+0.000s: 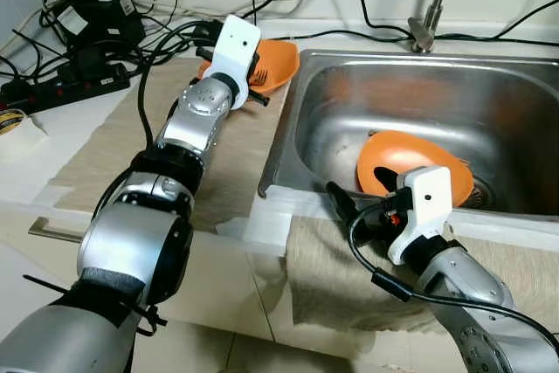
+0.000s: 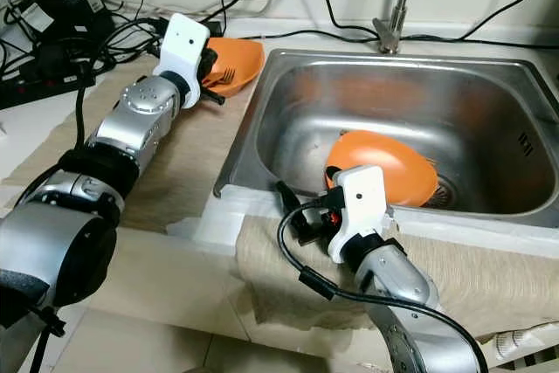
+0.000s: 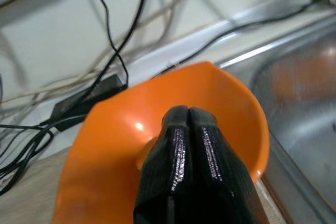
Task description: Kitchen organization
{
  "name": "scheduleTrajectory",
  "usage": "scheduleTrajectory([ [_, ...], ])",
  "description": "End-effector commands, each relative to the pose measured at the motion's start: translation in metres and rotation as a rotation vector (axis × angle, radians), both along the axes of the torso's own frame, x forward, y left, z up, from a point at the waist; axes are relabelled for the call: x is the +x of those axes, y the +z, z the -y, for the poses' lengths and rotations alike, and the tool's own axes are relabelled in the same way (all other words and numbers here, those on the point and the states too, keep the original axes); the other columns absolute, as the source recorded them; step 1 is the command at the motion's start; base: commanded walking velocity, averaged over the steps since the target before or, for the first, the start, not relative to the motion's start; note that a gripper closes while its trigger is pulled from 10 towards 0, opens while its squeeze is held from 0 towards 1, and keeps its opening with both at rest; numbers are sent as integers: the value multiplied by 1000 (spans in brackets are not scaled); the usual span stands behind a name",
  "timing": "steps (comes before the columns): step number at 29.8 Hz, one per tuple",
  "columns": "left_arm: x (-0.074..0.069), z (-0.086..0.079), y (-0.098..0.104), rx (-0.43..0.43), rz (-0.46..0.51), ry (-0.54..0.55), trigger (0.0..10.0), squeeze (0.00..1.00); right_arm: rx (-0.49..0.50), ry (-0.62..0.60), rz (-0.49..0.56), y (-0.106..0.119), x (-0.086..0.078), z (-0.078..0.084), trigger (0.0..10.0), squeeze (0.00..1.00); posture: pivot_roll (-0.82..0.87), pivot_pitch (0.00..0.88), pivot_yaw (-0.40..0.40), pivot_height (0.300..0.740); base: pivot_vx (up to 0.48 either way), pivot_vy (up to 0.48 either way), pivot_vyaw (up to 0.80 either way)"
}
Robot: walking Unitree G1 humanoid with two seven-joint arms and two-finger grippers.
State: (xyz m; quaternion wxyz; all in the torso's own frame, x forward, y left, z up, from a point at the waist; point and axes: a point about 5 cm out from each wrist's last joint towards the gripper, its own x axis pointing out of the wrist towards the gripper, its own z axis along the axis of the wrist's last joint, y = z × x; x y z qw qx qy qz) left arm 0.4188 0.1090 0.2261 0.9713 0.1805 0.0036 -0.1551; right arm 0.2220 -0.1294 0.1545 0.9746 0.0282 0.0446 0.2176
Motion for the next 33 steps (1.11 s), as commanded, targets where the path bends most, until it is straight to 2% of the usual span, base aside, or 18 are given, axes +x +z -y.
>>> scheduleTrajectory([
  [1,2,1,11,27,19,-13,10000,0,4,12,10,2,-1,-3,10000,0,-98,0,123,736,0,0,0],
  [8,7,7,34,80,59,-20,10000,0,3,12,11,2,-2,-4,10000,0,-111,0,131,736,0,0,0],
  [11,7,8,39,31,48,-24,10000,0,3,8,10,2,-3,-4,10000,0,-118,0,136,736,0,0,0],
  [14,8,6,39,36,51,-11,10000,0,3,6,11,2,-4,-4,10000,0,-122,0,138,736,0,0,0],
  [15,8,4,36,84,53,8,10000,1000,4,1,11,1,-4,-4,10000,0,-126,0,140,736,0,0,0],
  [24,8,-2,22,148,-6,28,10000,1000,5,-5,9,1,-5,-4,10000,0,-127,0,138,736,0,0,0],
  [33,7,-7,15,163,-68,30,10000,1000,0,0,14,2,-7,-4,10000,0,-132,0,137,736,0,0,0],
])
